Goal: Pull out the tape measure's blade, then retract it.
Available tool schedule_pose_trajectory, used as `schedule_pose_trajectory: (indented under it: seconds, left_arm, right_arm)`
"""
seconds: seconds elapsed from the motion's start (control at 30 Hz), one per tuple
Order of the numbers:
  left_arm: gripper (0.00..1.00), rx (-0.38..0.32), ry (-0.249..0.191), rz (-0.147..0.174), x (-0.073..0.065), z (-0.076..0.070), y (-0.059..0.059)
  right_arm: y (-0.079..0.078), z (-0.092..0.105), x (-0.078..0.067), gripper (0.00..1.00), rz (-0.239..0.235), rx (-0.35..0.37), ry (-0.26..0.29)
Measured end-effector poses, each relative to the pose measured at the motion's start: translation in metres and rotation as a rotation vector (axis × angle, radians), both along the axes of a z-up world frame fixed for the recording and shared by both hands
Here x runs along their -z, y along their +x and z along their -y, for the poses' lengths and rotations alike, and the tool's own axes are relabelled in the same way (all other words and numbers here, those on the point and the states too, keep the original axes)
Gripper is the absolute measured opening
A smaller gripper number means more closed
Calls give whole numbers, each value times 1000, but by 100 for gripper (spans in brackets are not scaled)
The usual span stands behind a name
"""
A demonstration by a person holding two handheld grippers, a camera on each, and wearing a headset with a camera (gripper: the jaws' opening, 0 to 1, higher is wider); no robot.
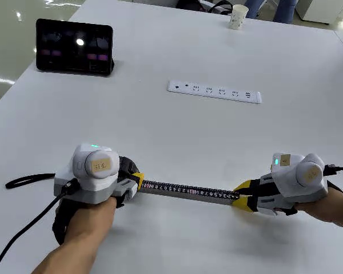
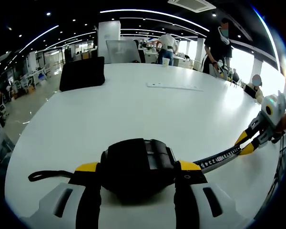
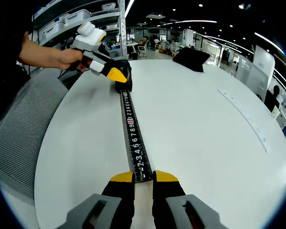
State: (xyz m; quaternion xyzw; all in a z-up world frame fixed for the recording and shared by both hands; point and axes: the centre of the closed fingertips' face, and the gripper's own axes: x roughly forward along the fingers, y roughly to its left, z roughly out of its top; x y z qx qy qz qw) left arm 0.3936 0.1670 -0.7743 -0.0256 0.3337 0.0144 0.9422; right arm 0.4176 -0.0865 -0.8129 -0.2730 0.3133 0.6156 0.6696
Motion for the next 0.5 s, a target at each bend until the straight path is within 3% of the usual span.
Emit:
schedule_pose_trajectory:
  seconds: [0.5]
  left_arm:
    - [55, 8, -5, -10, 1, -1, 0]
  right_arm:
    - [0, 1, -1, 10, 0, 1, -5]
